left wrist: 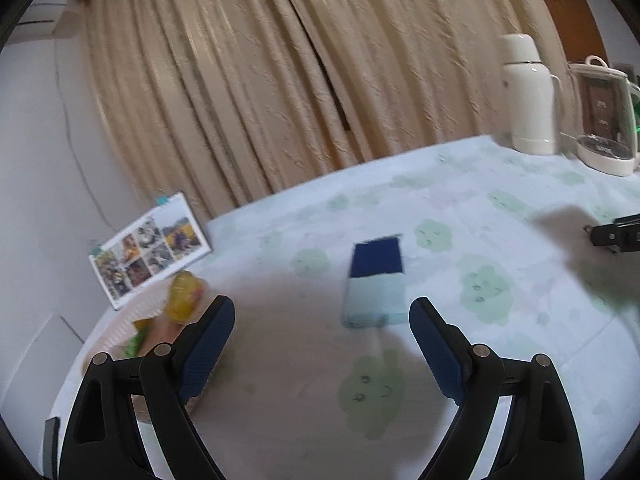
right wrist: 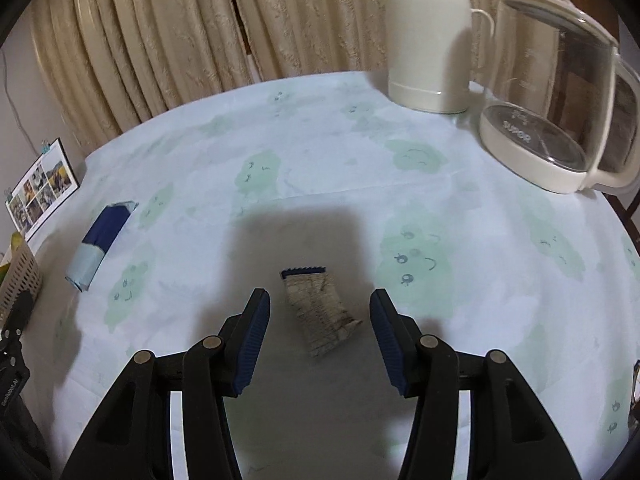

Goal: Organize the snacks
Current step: 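Grasp the blue-and-white box with the left gripper while the right gripper grasps the silver packet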

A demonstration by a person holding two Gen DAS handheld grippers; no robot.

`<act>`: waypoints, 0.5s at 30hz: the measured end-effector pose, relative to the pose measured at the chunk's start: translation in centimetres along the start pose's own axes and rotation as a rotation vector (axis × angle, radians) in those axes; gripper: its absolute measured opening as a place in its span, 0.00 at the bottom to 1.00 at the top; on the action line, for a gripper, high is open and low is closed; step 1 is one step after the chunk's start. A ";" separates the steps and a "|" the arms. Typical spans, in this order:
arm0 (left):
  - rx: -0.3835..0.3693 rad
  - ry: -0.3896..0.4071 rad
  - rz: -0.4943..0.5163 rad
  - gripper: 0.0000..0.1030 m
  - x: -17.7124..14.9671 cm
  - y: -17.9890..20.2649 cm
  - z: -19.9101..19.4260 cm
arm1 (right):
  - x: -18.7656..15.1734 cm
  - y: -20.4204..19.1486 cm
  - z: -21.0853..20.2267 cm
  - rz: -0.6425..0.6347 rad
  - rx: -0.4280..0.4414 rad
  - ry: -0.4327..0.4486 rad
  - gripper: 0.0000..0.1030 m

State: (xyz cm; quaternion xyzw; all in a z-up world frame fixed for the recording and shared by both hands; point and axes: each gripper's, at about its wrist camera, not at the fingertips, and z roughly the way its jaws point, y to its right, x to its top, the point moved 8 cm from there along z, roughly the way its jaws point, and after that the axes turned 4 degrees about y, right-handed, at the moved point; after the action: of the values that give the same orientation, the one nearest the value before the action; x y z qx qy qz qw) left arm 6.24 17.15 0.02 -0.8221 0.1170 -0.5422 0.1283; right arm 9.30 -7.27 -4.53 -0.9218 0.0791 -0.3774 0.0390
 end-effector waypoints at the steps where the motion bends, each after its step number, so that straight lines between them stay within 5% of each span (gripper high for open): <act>1: -0.018 -0.013 -0.006 0.87 -0.1 0.2 0.2 | 0.0 -0.1 0.0 -0.007 -0.003 -0.001 0.45; 9: -0.163 -0.116 -0.007 0.86 -0.3 2.6 2.1 | 0.2 -0.1 0.3 -0.045 -0.009 -0.010 0.28; 15: -0.232 -0.225 -0.120 0.86 0.0 1.8 5.2 | 0.3 -0.1 0.2 -0.030 0.017 -0.005 0.26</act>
State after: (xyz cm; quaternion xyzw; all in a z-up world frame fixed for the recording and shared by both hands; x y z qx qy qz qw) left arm 10.93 15.87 -2.54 -0.8924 0.1146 -0.4364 0.0120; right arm 9.67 -7.20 -4.51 -0.9236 0.0620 -0.3761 0.0414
